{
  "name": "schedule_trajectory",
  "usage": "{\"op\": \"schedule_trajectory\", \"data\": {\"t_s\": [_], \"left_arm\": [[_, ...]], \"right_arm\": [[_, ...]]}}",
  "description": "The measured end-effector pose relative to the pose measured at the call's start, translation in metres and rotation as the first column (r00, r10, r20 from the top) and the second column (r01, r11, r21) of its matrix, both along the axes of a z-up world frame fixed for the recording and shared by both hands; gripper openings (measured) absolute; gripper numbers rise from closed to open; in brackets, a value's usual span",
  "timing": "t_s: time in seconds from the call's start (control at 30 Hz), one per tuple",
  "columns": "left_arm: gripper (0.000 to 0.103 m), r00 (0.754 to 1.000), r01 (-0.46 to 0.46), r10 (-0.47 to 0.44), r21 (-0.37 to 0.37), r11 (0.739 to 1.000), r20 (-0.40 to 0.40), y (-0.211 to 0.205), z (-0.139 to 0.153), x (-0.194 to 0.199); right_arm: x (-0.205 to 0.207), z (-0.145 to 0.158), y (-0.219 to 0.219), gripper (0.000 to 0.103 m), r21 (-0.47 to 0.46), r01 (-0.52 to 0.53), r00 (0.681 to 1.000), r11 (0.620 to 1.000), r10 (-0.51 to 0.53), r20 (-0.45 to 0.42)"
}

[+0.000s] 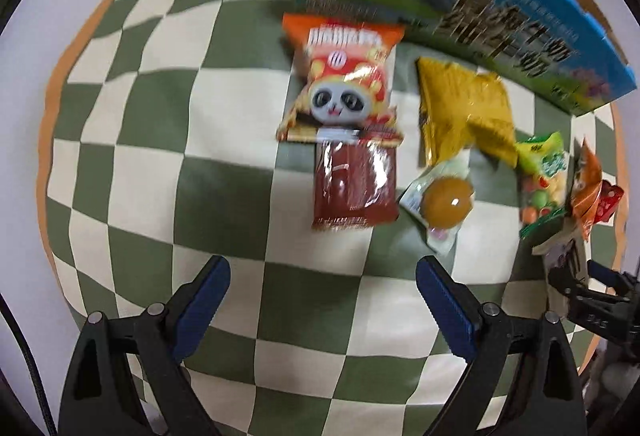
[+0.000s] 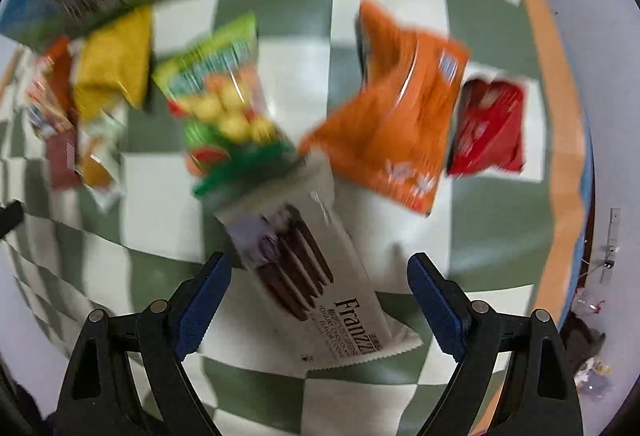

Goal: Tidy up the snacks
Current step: 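Grasp the red jerky pack with left tool while right tool grasps the Franzzi cookie pack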

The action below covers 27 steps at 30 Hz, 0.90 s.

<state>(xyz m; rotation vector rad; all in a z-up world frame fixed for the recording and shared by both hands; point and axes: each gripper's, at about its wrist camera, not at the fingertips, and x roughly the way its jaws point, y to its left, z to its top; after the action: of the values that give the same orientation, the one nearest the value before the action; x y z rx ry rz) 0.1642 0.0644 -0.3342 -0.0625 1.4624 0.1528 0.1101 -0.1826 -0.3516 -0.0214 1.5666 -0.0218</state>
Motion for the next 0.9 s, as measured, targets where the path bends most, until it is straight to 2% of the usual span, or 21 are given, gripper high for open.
{"op": "schedule_trajectory", "data": {"t_s": [0.03, 0.07, 0.2, 0.33, 0.43, 0.47, 0.5, 0.53, 0.57, 0.6, 0.73, 0.9], "left_arm": [[0.095, 1.0, 0.002, -0.002, -0.002, 1.0, 0.001, 0.0, -0.001, 0.0], [0.095, 1.0, 0.001, -0.001, -0.002, 1.0, 0.003, 0.0, -0.001, 0.002], [0.095, 1.0, -0.014, 0.014, -0.009, 1.0, -0.004, 0.001, -0.01, 0.017], [0.095, 0.998, -0.024, 0.022, -0.027, 0.999, -0.05, -0.002, -0.033, 0.037], [0.095, 0.996, -0.035, 0.032, -0.036, 0.999, -0.079, -0.007, -0.052, 0.049], [0.088, 0.997, -0.036, 0.034, -0.033, 0.999, -0.073, -0.01, -0.056, 0.053], [0.073, 0.997, -0.035, 0.033, -0.028, 0.999, -0.067, -0.011, -0.057, 0.056], [0.068, 0.997, -0.032, 0.03, -0.022, 0.999, -0.064, -0.013, -0.059, 0.056], [0.057, 0.998, -0.025, 0.024, -0.021, 0.999, -0.065, -0.016, -0.061, 0.056], [0.054, 0.998, -0.014, 0.013, -0.013, 1.0, -0.067, -0.019, -0.062, 0.057], [0.053, 0.998, 0.011, -0.011, -0.004, 1.0, -0.06, -0.027, -0.061, 0.036], [0.053, 0.988, 0.031, -0.037, -0.044, 0.999, -0.148, -0.028, -0.071, -0.018]], "right_arm": [[-0.004, -0.009, 0.0, 0.089, 0.008, 0.011, 1.0, 1.0, -0.011, -0.013], [-0.006, -0.013, 0.0, 0.077, 0.016, 0.021, 1.0, 1.0, -0.02, -0.014], [-0.015, -0.021, 0.01, 0.065, 0.046, 0.069, 0.998, 0.997, -0.068, -0.011], [-0.014, -0.025, 0.022, 0.063, 0.124, 0.113, 0.993, 0.986, -0.109, -0.035], [-0.009, -0.027, 0.028, 0.063, 0.141, 0.126, 0.992, 0.982, -0.121, -0.044], [-0.008, -0.028, 0.027, 0.065, 0.146, 0.141, 0.99, 0.979, -0.136, -0.046], [-0.007, -0.028, 0.026, 0.065, 0.152, 0.158, 0.987, 0.976, -0.152, -0.049], [-0.006, -0.029, 0.023, 0.065, 0.155, 0.17, 0.985, 0.973, -0.164, -0.048], [-0.005, -0.03, 0.021, 0.065, 0.159, 0.179, 0.984, 0.971, -0.174, -0.047], [-0.004, -0.03, 0.02, 0.065, 0.159, 0.18, 0.984, 0.971, -0.175, -0.046], [-0.009, -0.027, 0.02, 0.059, 0.138, 0.152, 0.988, 0.979, -0.15, -0.027], [-0.031, -0.027, 0.038, 0.058, 0.145, 0.091, 0.994, 0.985, -0.081, -0.074]]}}
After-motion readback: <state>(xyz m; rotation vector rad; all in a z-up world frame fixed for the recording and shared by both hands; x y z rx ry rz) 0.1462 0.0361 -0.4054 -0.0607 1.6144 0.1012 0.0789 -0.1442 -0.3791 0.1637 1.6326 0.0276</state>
